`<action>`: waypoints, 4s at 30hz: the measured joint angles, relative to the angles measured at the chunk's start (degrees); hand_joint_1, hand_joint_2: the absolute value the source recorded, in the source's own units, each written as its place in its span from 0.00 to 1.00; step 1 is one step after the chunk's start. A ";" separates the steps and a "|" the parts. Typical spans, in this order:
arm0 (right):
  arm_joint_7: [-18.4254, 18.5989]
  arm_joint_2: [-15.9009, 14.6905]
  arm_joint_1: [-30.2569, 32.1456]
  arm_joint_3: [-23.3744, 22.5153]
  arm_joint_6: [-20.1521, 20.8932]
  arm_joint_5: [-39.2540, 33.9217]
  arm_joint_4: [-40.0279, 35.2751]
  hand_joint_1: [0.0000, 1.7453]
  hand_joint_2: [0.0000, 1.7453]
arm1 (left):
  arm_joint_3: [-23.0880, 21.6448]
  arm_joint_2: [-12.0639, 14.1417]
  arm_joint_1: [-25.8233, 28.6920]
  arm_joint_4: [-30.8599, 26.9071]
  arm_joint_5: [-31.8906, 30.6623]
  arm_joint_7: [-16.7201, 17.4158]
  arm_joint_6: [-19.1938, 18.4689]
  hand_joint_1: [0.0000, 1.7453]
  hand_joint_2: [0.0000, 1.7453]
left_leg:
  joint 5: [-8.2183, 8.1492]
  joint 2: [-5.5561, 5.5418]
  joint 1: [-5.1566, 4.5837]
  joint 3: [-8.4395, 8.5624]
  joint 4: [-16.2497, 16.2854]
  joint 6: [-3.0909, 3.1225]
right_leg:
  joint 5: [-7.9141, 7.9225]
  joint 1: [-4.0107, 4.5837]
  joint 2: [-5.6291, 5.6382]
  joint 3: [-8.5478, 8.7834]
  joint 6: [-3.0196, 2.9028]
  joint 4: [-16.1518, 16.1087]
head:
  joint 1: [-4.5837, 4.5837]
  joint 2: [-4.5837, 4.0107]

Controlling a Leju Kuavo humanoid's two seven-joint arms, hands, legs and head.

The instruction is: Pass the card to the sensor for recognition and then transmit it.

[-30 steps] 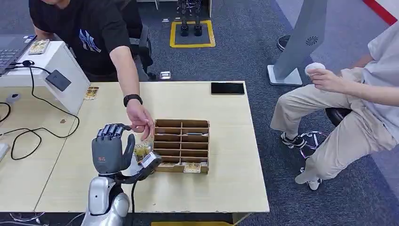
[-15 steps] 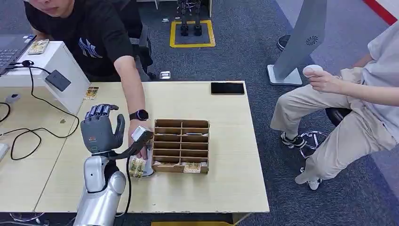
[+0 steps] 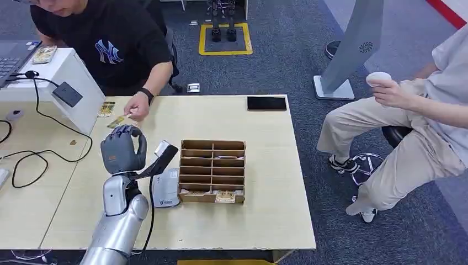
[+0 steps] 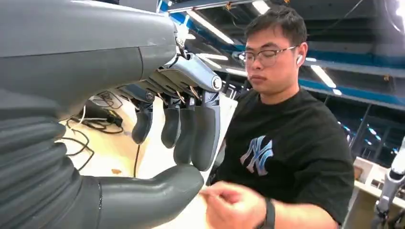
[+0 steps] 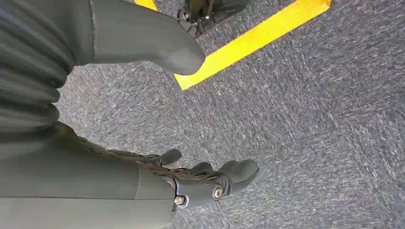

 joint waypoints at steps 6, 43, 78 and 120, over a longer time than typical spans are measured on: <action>0.15 0.00 0.00 0.11 -0.04 0.15 0.22 0.00 1.00 | 0.00 0.17 0.02 0.90 1.20 -1.58 0.02 0.00 1.00 | 0.00 0.00 0.00 -0.02 0.00 0.00 | 0.00 0.00 -0.01 -0.02 0.00 0.00 | 0.00 0.00; 1.22 0.15 2.32 0.61 -3.34 -0.33 -0.78 0.00 1.00 | -7.86 -3.30 21.09 -25.52 59.74 -32.62 -3.12 0.00 1.00 | -0.11 0.00 0.00 -0.07 -0.01 0.03 | -0.17 0.00 -0.06 -0.04 -0.05 -0.01 | 0.02 0.00; -0.33 0.50 2.84 -2.05 -1.01 0.79 -2.38 0.00 1.00 | -20.81 7.80 27.75 -34.20 62.36 -37.72 -31.82 0.00 1.00 | -0.19 0.01 0.00 -0.04 -0.01 -0.03 | -0.18 0.00 -0.03 -0.05 -0.05 -0.01 | 0.00 0.00; -0.31 0.68 2.84 -2.05 -0.98 0.79 -2.45 0.00 1.00 | -20.89 7.96 27.72 -33.40 62.36 -37.70 -31.82 0.00 1.00 | -0.19 0.01 0.00 -0.04 -0.01 -0.03 | -0.18 0.00 -0.03 -0.06 -0.05 -0.01 | 0.00 0.00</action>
